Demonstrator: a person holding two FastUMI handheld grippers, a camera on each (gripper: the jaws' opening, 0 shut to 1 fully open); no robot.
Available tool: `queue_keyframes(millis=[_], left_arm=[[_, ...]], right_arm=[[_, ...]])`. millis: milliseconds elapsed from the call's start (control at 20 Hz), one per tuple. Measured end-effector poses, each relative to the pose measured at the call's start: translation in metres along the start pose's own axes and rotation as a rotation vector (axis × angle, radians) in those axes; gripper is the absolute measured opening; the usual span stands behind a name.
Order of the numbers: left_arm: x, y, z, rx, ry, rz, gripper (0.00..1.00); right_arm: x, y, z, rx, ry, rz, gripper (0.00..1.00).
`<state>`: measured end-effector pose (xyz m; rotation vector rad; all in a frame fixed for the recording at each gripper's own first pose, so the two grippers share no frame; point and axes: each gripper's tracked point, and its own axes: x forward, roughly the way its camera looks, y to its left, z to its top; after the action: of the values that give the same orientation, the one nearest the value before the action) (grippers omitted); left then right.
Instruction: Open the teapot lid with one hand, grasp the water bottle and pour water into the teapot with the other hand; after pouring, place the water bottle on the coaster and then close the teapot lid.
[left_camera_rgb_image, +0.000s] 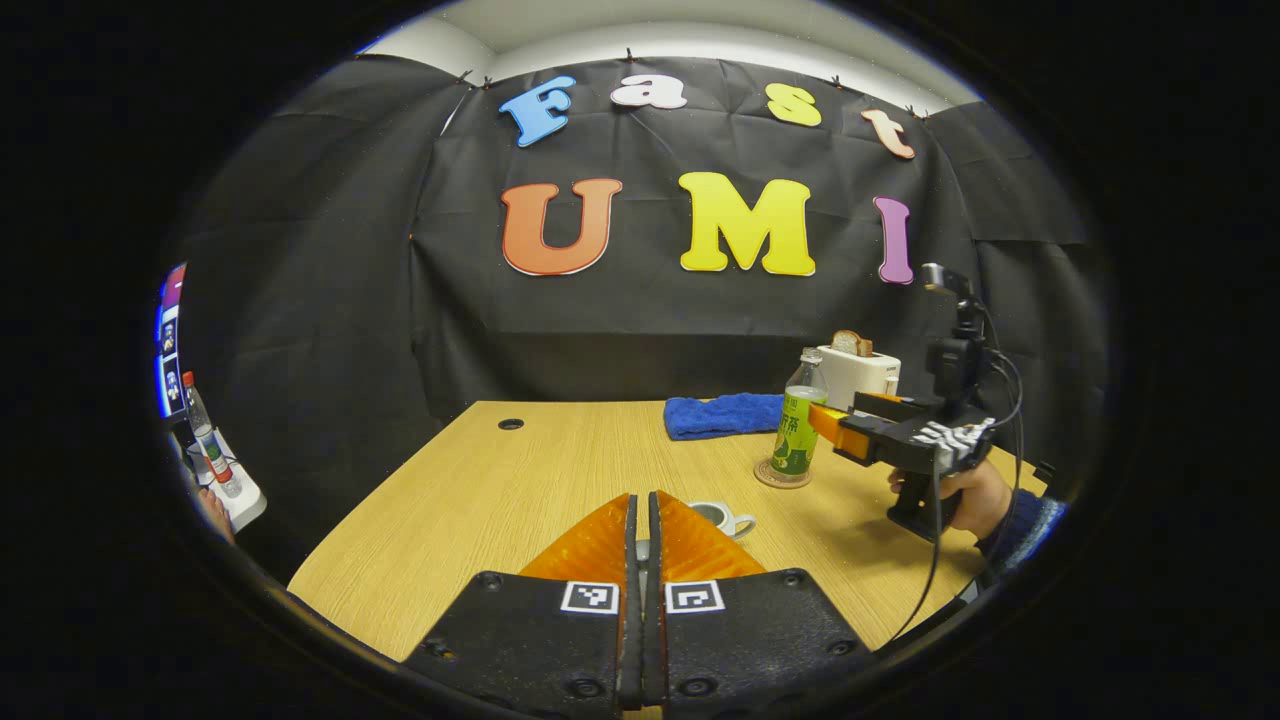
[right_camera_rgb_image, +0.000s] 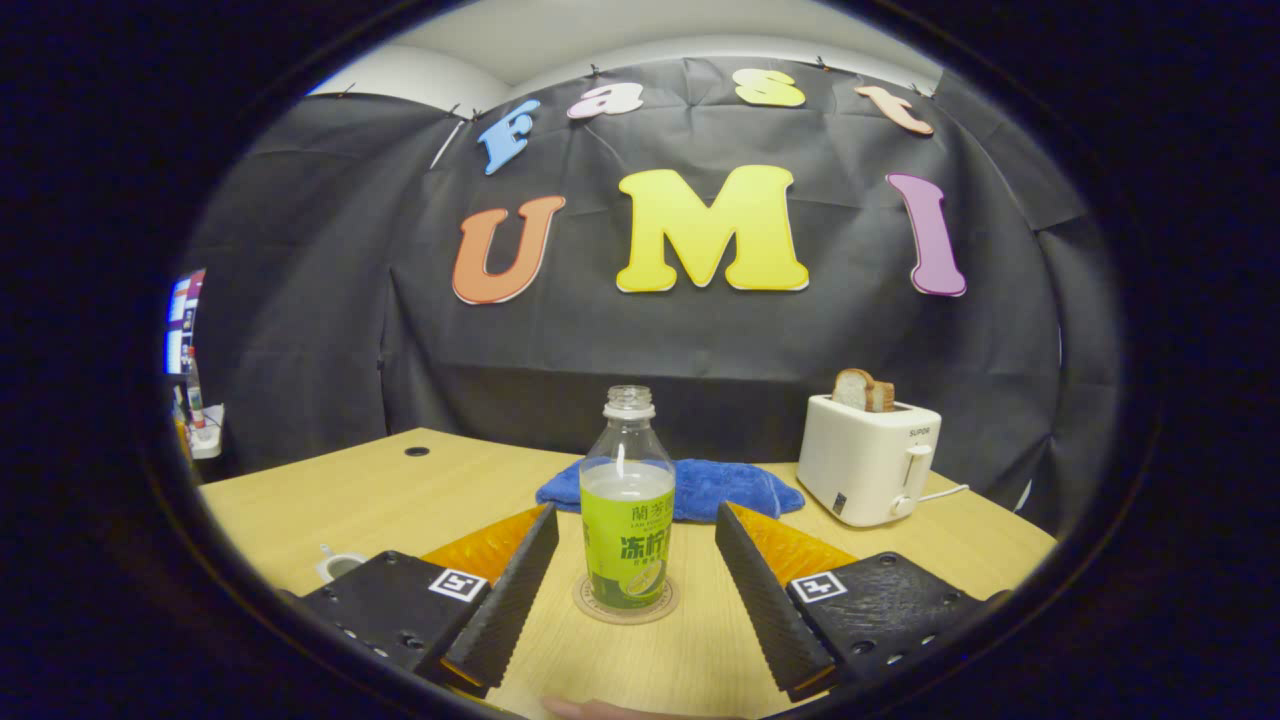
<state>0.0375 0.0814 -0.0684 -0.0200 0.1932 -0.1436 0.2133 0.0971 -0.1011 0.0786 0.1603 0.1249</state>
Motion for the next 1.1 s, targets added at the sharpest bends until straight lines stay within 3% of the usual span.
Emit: queue_keyframes(millis=[450,950,1100], left_arm=[[0.019,-0.043,0.003,0.024,-0.054,-0.044,0.03],[0.100,-0.057,-0.012,0.010,-0.104,-0.044,0.03],[0.123,-0.059,-0.027,-0.012,-0.066,-0.040,0.03]], right_arm=[[-0.108,-0.039,-0.007,-0.041,-0.029,-0.075,0.96],[-0.127,-0.082,-0.012,-0.002,-0.048,-0.093,0.94],[-0.123,-0.082,-0.019,0.016,-0.029,-0.070,0.94]])
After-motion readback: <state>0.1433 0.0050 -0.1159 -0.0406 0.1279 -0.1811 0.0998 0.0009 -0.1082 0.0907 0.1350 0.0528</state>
